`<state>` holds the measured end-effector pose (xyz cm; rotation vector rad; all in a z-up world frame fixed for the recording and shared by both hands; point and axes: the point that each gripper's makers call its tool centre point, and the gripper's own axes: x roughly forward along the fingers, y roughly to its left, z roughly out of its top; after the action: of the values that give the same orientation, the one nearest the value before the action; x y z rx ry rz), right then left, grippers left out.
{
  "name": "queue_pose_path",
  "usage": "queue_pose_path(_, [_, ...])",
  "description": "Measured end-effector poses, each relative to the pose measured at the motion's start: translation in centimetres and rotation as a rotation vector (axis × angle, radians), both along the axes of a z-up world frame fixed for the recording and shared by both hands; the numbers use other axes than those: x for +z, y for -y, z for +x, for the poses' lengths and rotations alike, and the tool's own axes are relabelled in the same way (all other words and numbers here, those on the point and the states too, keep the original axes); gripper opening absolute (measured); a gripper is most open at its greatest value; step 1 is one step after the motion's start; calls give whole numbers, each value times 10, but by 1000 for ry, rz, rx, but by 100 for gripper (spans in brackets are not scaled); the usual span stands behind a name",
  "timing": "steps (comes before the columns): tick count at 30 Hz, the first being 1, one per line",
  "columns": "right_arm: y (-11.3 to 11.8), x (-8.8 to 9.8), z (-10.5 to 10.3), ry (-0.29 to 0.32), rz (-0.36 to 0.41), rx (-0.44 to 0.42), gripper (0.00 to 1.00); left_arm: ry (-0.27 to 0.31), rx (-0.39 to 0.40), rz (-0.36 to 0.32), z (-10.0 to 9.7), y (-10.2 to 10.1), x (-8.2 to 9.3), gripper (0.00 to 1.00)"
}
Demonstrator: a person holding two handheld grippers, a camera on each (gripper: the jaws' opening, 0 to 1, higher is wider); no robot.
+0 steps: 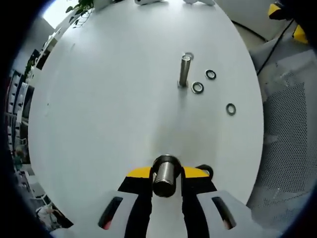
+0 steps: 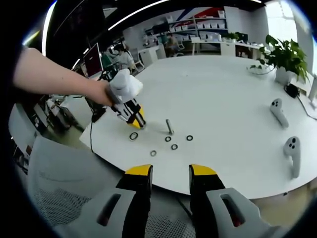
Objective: Place the washer onto the threaded stud by aligning its center hole with the stud, sliding it down to the base, and recovering from edge contact or off-axis alignment until the washer reaches the visible bottom stop.
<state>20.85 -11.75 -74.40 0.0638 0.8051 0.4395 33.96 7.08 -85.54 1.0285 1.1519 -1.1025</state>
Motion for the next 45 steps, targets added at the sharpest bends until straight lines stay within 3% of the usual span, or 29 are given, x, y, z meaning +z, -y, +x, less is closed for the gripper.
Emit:
queue_pose_path(14, [2,1,0,4,0,-9,31,13,-4,18,-3,-2,-7,22])
queue_pose_path(17, [1,0,0,1,-2,-5,31,11,75,9,-3,-3,-4,22])
queue_pose_path(30, [-1,1,0,2,-3,7,31,36,182,2,-12,-25,19,24])
queue_pose_path(40, [-1,-1,-1,-5,-7,10,31,17,241,-12,-31,-33,22,24])
queue_pose_path(45, [-1,-1,-1,-5,-7,12,31,4,264,-27,-40,-35,14,26])
